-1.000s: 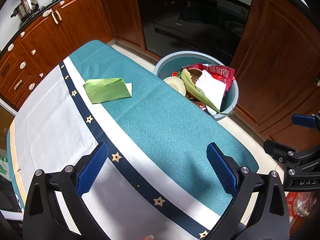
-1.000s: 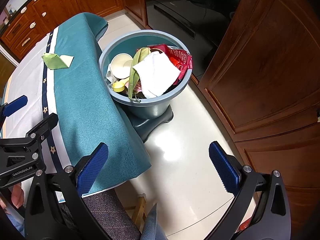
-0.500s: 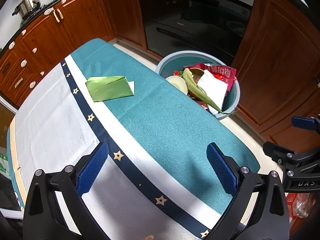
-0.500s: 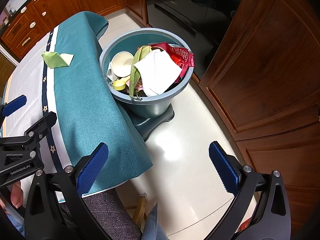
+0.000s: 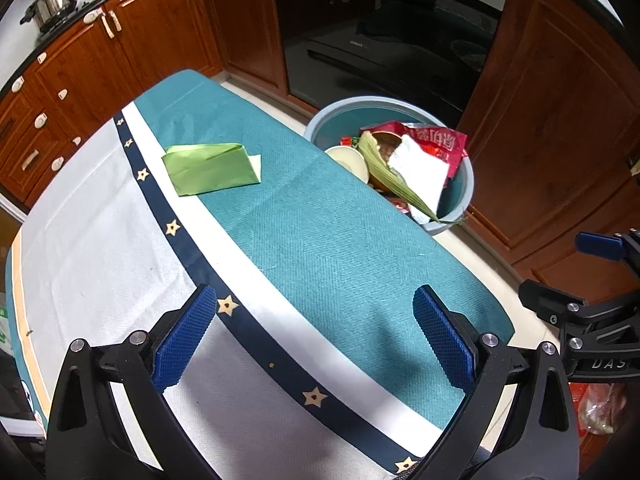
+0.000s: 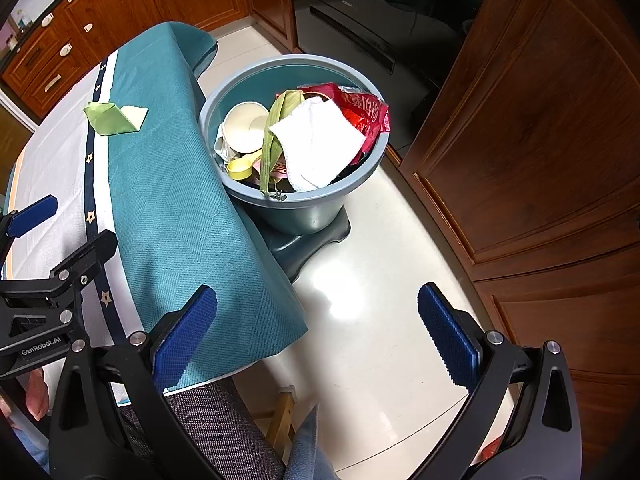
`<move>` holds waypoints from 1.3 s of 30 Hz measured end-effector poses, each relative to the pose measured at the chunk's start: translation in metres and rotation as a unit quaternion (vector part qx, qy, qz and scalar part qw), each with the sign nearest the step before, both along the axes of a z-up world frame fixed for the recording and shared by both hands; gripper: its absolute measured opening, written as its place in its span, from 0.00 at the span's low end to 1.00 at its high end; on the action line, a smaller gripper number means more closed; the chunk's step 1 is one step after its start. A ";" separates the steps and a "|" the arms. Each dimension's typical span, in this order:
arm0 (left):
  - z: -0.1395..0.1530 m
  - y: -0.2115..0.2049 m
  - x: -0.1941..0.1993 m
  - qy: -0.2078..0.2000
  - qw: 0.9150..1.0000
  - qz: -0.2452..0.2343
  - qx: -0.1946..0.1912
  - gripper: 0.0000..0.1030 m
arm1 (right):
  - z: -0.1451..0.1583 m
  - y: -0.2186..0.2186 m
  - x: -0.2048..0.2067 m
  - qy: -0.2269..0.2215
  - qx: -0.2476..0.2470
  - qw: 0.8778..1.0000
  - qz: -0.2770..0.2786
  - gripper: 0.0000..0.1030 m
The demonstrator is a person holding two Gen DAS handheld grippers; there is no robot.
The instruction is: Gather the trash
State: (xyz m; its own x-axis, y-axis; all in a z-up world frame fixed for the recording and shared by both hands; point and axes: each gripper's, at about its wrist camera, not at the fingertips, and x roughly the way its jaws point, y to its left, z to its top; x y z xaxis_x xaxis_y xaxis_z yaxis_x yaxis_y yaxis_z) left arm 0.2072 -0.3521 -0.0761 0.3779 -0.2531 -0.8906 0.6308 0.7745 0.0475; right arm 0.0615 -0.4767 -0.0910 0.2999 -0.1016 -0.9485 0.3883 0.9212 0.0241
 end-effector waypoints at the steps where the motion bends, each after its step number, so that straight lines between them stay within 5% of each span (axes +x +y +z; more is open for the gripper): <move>1: 0.000 0.000 0.000 0.000 1.000 0.000 0.000 0.96 | 0.000 0.000 0.000 0.000 0.000 1.000 0.000 0.94; 20: 0.009 -0.002 -0.004 -0.022 1.000 -0.009 0.013 0.96 | 0.004 0.003 0.000 0.001 -0.007 1.000 0.001 0.94; 39: 0.006 0.006 0.002 0.001 1.000 0.005 0.010 0.96 | 0.010 0.006 -0.002 0.004 -0.021 1.000 -0.001 0.94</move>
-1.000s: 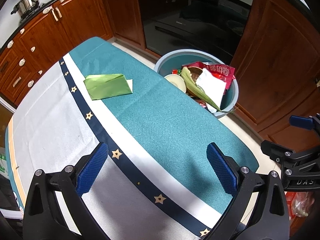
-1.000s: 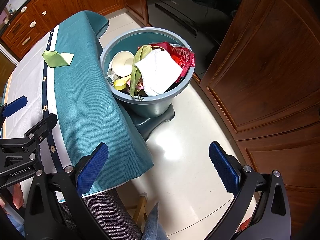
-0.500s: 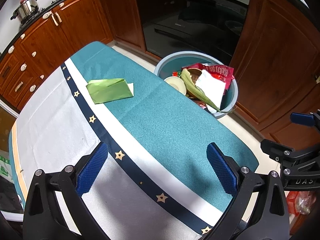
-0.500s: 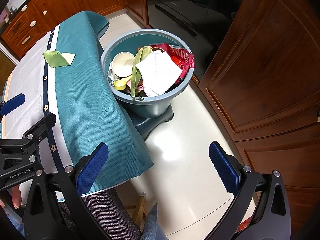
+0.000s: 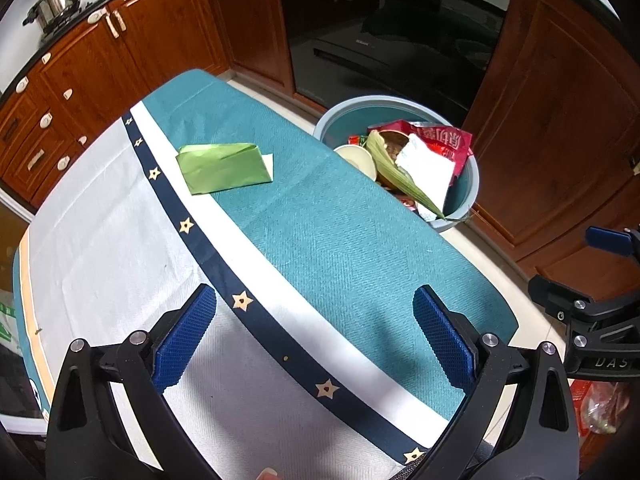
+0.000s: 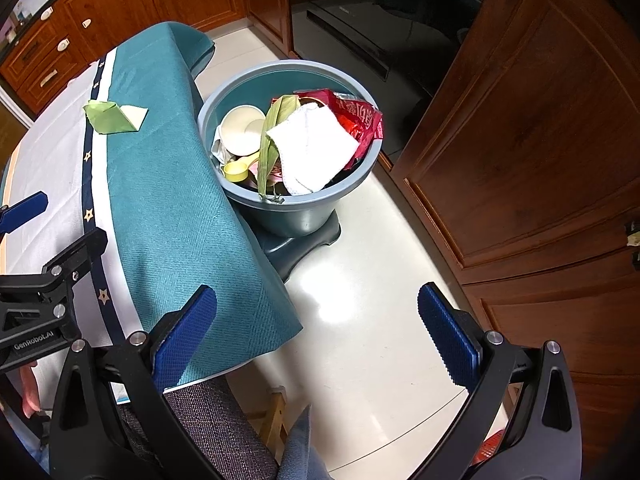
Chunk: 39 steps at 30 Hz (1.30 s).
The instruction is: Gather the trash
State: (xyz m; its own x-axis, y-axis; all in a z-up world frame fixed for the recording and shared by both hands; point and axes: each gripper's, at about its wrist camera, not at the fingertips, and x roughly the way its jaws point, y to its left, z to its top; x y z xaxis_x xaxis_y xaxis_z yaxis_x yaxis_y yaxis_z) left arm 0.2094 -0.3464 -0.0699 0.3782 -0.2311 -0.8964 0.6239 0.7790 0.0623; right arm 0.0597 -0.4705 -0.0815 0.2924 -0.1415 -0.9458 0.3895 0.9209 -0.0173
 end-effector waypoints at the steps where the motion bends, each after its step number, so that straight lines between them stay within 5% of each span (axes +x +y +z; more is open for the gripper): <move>1: 0.000 0.001 0.001 0.001 1.000 0.002 0.000 0.96 | 0.000 0.000 0.000 0.000 0.000 1.000 0.001 0.94; 39: 0.009 0.008 0.002 -0.005 1.000 0.003 -0.002 0.96 | 0.013 0.009 0.004 -0.002 -0.015 1.000 0.013 0.94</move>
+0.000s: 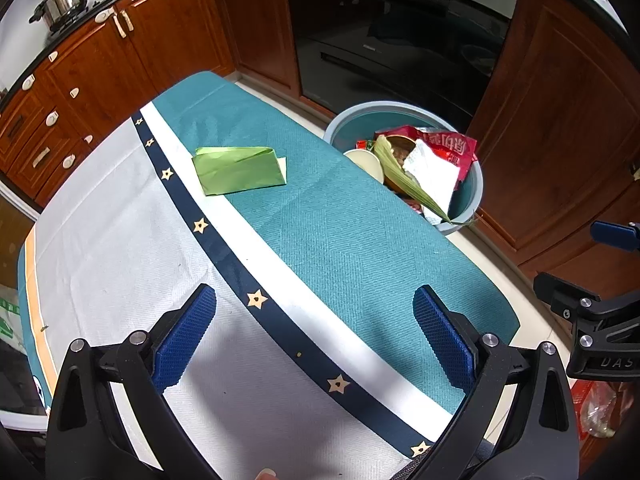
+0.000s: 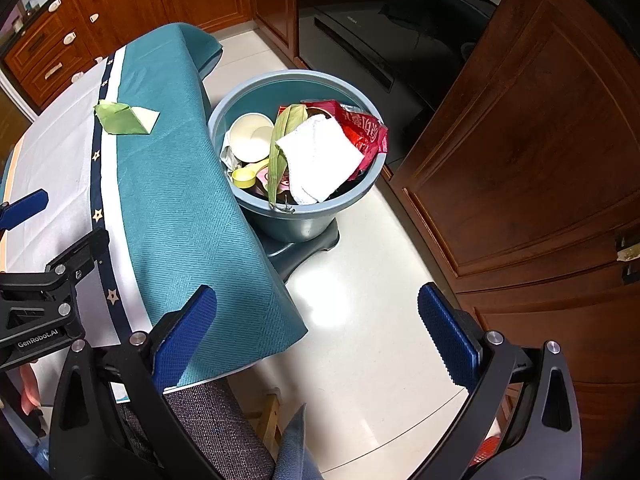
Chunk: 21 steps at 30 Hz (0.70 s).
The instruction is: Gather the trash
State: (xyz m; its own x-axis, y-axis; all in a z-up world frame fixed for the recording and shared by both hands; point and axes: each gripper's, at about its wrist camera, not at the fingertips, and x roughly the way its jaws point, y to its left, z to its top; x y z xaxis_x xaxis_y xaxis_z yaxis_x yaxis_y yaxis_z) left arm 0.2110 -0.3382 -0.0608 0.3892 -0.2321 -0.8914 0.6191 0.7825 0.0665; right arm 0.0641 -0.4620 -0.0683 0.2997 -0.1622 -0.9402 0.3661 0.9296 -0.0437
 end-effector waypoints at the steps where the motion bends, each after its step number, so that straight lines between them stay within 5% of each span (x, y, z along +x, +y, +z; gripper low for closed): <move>1: 0.000 0.000 0.000 0.000 1.000 0.000 0.000 0.96 | 0.000 0.000 0.000 0.000 0.000 1.000 0.000 0.94; 21: 0.001 0.004 0.001 -0.002 1.000 0.002 -0.003 0.96 | -0.002 0.001 -0.001 0.001 -0.001 1.000 0.000 0.94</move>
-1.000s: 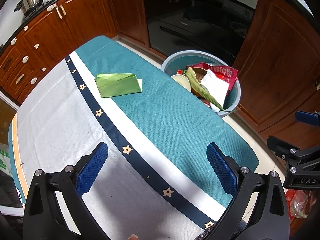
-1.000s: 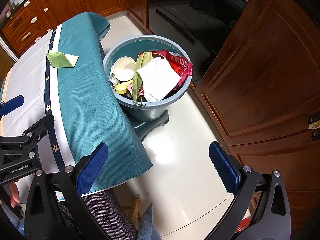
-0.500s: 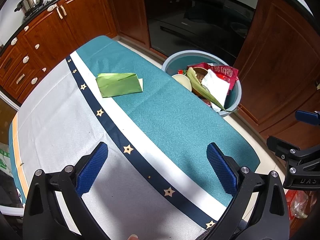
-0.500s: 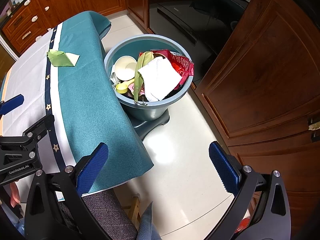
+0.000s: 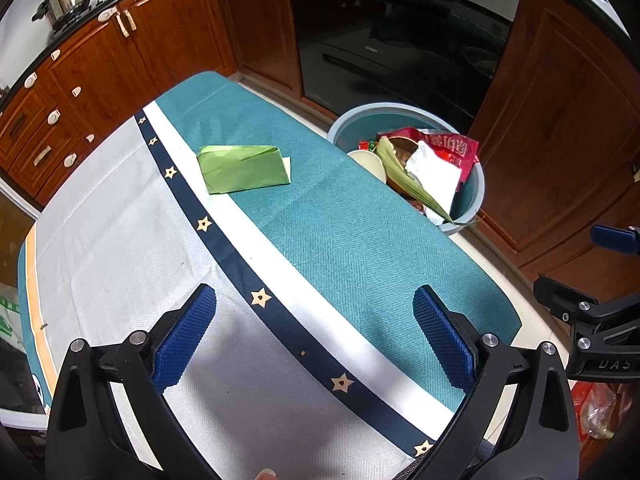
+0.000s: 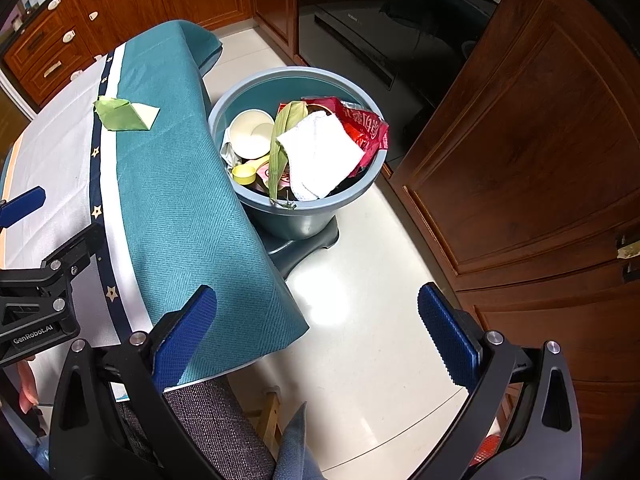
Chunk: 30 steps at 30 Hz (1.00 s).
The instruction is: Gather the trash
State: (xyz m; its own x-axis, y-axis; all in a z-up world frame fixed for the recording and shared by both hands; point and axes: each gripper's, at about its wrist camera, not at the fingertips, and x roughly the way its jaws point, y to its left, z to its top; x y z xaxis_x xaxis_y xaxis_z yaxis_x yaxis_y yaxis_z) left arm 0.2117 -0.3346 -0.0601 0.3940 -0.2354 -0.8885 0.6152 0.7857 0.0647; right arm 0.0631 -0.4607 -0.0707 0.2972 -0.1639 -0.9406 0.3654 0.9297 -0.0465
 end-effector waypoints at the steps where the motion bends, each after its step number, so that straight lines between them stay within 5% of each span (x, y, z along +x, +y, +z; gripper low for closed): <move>1: 0.000 0.001 0.000 0.001 1.000 0.000 0.000 0.96 | 0.000 0.000 0.000 0.000 -0.001 1.000 0.000 0.94; 30: 0.003 0.004 0.001 0.001 1.000 0.003 -0.006 0.96 | 0.002 0.008 0.001 0.003 -0.013 1.000 0.006 0.94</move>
